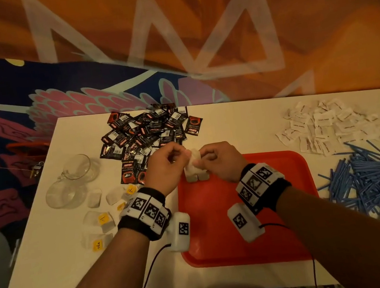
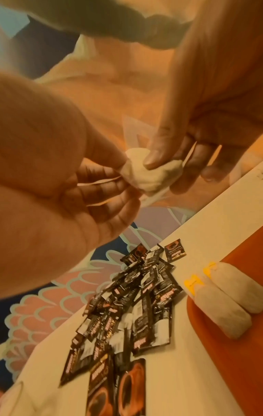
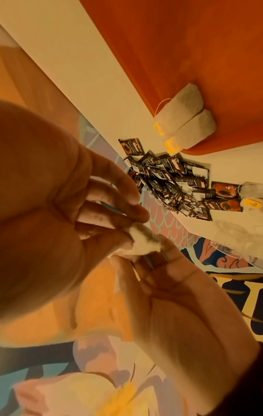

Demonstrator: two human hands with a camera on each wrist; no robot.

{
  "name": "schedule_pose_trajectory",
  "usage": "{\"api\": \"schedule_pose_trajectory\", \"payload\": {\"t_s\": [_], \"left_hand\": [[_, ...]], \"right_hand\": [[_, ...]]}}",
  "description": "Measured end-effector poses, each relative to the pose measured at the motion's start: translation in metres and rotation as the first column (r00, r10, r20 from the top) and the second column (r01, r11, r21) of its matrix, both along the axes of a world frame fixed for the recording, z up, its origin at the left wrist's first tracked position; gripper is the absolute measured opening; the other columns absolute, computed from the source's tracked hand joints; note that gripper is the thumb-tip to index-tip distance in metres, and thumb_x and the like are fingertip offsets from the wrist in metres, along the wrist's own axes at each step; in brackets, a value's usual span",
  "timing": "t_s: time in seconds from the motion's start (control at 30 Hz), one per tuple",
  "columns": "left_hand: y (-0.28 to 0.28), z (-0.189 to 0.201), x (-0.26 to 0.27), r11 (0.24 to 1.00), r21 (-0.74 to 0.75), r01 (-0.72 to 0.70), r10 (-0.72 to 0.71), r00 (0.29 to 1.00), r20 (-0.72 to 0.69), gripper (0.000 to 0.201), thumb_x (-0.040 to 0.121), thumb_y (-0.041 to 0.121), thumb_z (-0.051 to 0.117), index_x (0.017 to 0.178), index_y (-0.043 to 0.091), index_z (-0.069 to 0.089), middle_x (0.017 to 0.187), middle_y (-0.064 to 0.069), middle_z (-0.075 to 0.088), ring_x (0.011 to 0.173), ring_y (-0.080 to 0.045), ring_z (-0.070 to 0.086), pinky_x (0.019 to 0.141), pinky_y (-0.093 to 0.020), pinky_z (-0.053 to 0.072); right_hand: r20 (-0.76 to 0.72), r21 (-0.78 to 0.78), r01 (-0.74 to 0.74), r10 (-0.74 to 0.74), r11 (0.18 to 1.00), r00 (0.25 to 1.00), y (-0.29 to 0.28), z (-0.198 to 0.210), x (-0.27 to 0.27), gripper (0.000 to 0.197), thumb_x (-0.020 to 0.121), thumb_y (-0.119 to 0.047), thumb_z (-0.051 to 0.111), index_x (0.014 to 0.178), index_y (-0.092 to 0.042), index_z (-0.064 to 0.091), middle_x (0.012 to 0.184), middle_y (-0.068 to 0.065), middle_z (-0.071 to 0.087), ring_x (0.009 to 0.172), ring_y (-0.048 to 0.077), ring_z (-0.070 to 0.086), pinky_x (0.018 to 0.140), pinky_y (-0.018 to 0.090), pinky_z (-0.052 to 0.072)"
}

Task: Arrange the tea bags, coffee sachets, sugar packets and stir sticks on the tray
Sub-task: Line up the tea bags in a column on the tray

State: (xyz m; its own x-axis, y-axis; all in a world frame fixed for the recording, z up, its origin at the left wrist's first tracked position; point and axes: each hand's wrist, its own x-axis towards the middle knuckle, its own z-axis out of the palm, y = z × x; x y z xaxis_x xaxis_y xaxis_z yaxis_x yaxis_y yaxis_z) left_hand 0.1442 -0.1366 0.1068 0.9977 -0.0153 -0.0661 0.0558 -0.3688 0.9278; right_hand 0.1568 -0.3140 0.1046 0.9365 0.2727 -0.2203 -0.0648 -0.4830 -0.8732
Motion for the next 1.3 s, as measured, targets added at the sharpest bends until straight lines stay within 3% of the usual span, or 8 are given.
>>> {"api": "schedule_pose_trajectory", "payload": {"t_s": [0.27, 0.4, 0.53, 0.7, 0.9, 1.1, 1.2, 1.3], "left_hand": [[0.004, -0.017, 0.002, 0.989, -0.048, -0.143, 0.135, 0.982, -0.13, 0.009, 0.085, 0.028, 0.068, 0.077, 0.031, 0.066, 0.074, -0.004, 0.07, 0.078, -0.033, 0.069, 0.076, -0.058, 0.057], [0.012, -0.032, -0.003, 0.978, -0.044, -0.204, 0.183, 0.942, -0.281, 0.006, 0.091, 0.017, 0.069, 0.087, 0.019, 0.065, 0.087, -0.01, 0.069, 0.085, -0.032, 0.07, 0.073, -0.046, 0.061], [0.03, -0.051, -0.013, 0.978, 0.015, -0.207, 0.198, 0.904, -0.378, 0.012, 0.094, 0.011, 0.063, 0.085, 0.019, 0.062, 0.086, -0.008, 0.069, 0.076, -0.023, 0.068, 0.068, -0.037, 0.059], [0.051, -0.068, -0.026, 0.98, 0.063, -0.186, 0.195, 0.885, -0.423, 0.01, 0.095, 0.009, 0.058, 0.087, 0.014, 0.06, 0.086, -0.006, 0.068, 0.072, -0.018, 0.066, 0.064, -0.031, 0.055], [0.063, -0.083, -0.033, 0.976, 0.081, -0.2, 0.216, 0.868, -0.447, 0.015, 0.096, 0.005, 0.055, 0.086, 0.014, 0.061, 0.084, -0.002, 0.068, 0.068, -0.015, 0.064, 0.06, -0.028, 0.052], [0.053, -0.091, -0.03, 0.984, 0.089, -0.155, 0.179, 0.874, -0.451, 0.018, 0.097, 0.006, 0.052, 0.086, 0.016, 0.061, 0.084, -0.002, 0.068, 0.068, -0.014, 0.065, 0.062, -0.028, 0.053], [0.042, -0.098, -0.024, 0.989, 0.089, -0.118, 0.147, 0.867, -0.477, 0.012, 0.095, 0.008, 0.058, 0.091, 0.017, 0.065, 0.086, -0.003, 0.069, 0.068, -0.013, 0.066, 0.064, -0.028, 0.053], [0.031, -0.107, -0.018, 0.991, 0.123, -0.049, 0.105, 0.856, -0.506, 0.012, 0.093, 0.023, 0.065, 0.105, 0.022, 0.067, 0.096, -0.005, 0.071, 0.083, -0.019, 0.069, 0.078, -0.037, 0.058]], "right_hand": [[-0.149, -0.044, 0.099, -0.105, 0.994, 0.983, 0.01, -0.024, 0.0, 0.013, 0.081, -0.027, 0.078, 0.091, -0.018, 0.077, 0.087, -0.005, 0.07, 0.086, 0.014, 0.066, 0.075, 0.028, 0.054], [-0.261, -0.183, 0.106, -0.152, 0.977, 0.953, 0.019, -0.05, -0.005, 0.026, 0.083, -0.028, 0.075, 0.106, -0.015, 0.074, 0.102, -0.006, 0.066, 0.096, 0.01, 0.059, 0.077, 0.019, 0.043], [-0.383, -0.352, 0.054, -0.196, 0.935, 0.903, 0.025, -0.081, -0.011, 0.031, 0.09, -0.026, 0.067, 0.119, -0.014, 0.068, 0.126, 0.003, 0.063, 0.117, 0.021, 0.057, 0.093, 0.025, 0.043], [-0.414, -0.44, 0.06, -0.261, 0.896, 0.872, 0.035, -0.105, -0.017, 0.028, 0.094, -0.025, 0.062, 0.12, -0.014, 0.067, 0.128, 0.004, 0.062, 0.118, 0.021, 0.057, 0.084, 0.021, 0.038], [-0.398, -0.462, 0.131, -0.337, 0.877, 0.853, 0.046, -0.112, -0.007, 0.027, 0.094, -0.024, 0.063, 0.12, -0.017, 0.067, 0.129, 0.002, 0.062, 0.121, 0.021, 0.055, 0.096, 0.024, 0.042], [-0.406, -0.422, 0.26, -0.438, 0.868, 0.802, 0.049, -0.122, -0.003, 0.019, 0.084, -0.027, 0.074, 0.098, -0.02, 0.062, 0.101, -0.004, 0.061, 0.077, 0.007, 0.05, 0.055, 0.015, 0.033], [-0.38, -0.446, 0.261, -0.445, 0.856, 0.811, 0.041, -0.12, -0.004, 0.017, 0.086, -0.032, 0.072, 0.088, -0.023, 0.057, 0.09, -0.006, 0.055, 0.081, 0.01, 0.049, 0.056, 0.017, 0.032], [-0.315, -0.451, 0.388, -0.551, 0.804, 0.773, 0.028, -0.122, -0.003, 0.012, 0.088, -0.025, 0.068, 0.09, -0.019, 0.057, 0.099, 0.002, 0.063, 0.068, 0.009, 0.049, 0.048, 0.018, 0.03]]}}
